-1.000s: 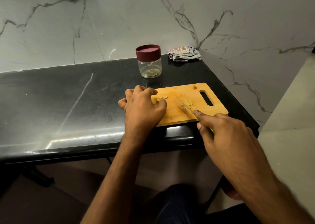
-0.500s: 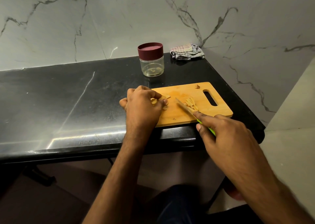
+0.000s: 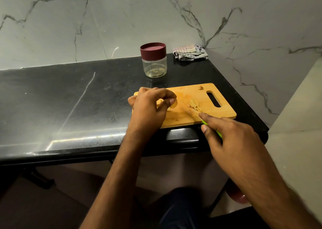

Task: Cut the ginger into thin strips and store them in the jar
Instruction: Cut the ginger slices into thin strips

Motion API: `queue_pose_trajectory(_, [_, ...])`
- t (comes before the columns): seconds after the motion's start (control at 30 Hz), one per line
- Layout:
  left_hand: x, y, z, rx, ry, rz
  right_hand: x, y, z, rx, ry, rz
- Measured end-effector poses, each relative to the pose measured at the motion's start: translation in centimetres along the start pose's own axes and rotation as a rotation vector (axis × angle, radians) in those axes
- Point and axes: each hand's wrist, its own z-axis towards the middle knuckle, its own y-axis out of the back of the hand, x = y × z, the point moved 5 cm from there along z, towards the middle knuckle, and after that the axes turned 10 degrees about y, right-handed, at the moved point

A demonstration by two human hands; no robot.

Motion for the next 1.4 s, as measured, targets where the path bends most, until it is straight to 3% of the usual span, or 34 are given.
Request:
queue_pose_trajectory(0.2, [-1.1, -0.6, -0.2, 0.120, -0.092, 0.093, -0.2, 0.5, -0.4, -0.004, -0.023, 0.025])
queue_pose_trajectory(0.47, [-0.6, -0.3, -0.3, -0.017, -0.028, 0.098, -0.2, 0.1, -0.7, 0.027, -0.031, 0.039])
queue_pose_trajectory(0.73, [-0.9, -0.8, -0.2, 0.101, -0.081, 0.184, 0.0, 0.0, -0.9, 0.061, -0.004, 0.042])
queue_pose_trajectory(1.4, [-0.7, -0.9, 0.0, 0.167, -0.078, 0.176, 0.3, -0.1, -1.6, 0.095, 0.048, 0.061])
